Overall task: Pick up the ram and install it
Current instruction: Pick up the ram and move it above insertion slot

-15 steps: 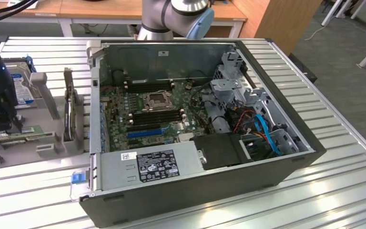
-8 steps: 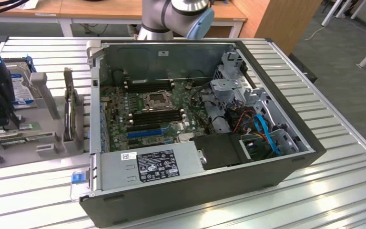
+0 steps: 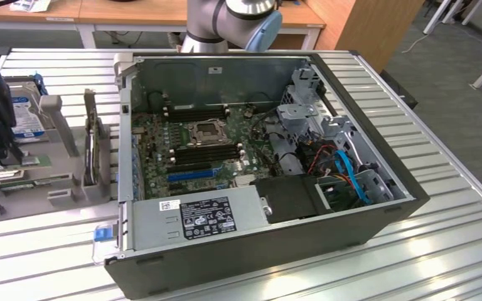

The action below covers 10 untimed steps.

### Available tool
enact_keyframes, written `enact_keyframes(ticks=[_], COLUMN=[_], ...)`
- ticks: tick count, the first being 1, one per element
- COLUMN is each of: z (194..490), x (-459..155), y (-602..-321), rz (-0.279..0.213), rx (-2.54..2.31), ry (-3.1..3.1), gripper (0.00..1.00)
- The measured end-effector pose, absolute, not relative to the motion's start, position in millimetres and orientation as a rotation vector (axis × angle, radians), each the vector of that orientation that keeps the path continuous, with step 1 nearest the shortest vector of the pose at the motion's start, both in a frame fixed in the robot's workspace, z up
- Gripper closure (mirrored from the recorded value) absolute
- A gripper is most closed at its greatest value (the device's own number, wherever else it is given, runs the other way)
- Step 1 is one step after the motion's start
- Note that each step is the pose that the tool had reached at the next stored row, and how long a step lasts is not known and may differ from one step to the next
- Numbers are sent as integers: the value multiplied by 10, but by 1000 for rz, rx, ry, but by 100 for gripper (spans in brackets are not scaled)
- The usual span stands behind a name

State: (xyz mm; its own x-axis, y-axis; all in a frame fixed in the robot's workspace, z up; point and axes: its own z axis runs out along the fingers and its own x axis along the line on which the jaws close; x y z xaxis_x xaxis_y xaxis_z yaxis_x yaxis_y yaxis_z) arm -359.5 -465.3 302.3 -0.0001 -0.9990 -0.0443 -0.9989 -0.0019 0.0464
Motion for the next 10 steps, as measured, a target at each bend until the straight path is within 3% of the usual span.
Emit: enact_keyframes(ticks=[10], z=[3197], x=[-3586], y=[-4653], rz=[-101], rx=[2220], ry=[-2218], gripper=[88])
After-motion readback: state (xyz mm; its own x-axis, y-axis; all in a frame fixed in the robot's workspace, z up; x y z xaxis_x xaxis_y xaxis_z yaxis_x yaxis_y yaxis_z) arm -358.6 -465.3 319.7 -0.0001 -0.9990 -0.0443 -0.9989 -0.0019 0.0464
